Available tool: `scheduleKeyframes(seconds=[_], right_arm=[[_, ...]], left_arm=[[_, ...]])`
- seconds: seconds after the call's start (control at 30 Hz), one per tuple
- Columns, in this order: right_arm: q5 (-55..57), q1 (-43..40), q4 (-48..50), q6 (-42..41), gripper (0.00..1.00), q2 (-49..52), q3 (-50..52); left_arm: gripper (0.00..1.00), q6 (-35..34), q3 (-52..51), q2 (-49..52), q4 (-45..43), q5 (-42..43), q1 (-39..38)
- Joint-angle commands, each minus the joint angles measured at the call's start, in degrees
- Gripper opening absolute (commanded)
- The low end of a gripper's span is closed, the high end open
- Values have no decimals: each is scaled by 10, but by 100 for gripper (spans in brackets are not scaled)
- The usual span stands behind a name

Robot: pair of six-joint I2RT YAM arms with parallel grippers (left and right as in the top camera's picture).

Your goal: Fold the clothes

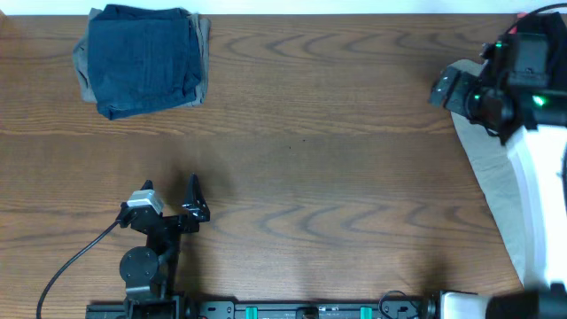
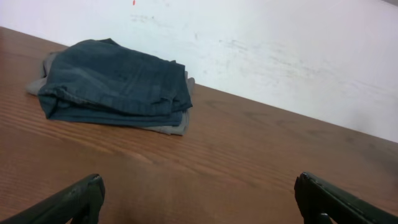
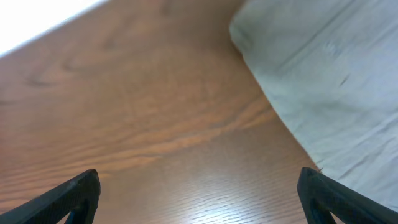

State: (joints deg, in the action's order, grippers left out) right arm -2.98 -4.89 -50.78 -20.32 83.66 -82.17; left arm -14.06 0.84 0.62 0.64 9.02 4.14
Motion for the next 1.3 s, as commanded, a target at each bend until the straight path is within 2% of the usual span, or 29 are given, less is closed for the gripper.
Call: scheduleKeyframes(seconds=[0.0, 0.37, 0.6, 0.77, 1.07, 1.27], right_arm=[[4, 10, 0, 7, 99, -66, -2], [4, 20, 0, 7, 99, -281, 37], [47, 20, 36, 9, 99, -427, 136], [46, 20, 119, 9, 99, -535, 264], [40, 59, 352, 11, 99, -738, 556], [39, 83, 449, 22, 99, -816, 674]], left_arm=[[98, 9, -6, -4, 25, 8, 3], [98, 9, -6, -4, 25, 8, 3], [98, 9, -6, -4, 25, 8, 3], [98, 9, -6, -4, 25, 8, 3], [98, 9, -6, -4, 25, 8, 3], [98, 9, -6, -4, 25, 8, 3]])
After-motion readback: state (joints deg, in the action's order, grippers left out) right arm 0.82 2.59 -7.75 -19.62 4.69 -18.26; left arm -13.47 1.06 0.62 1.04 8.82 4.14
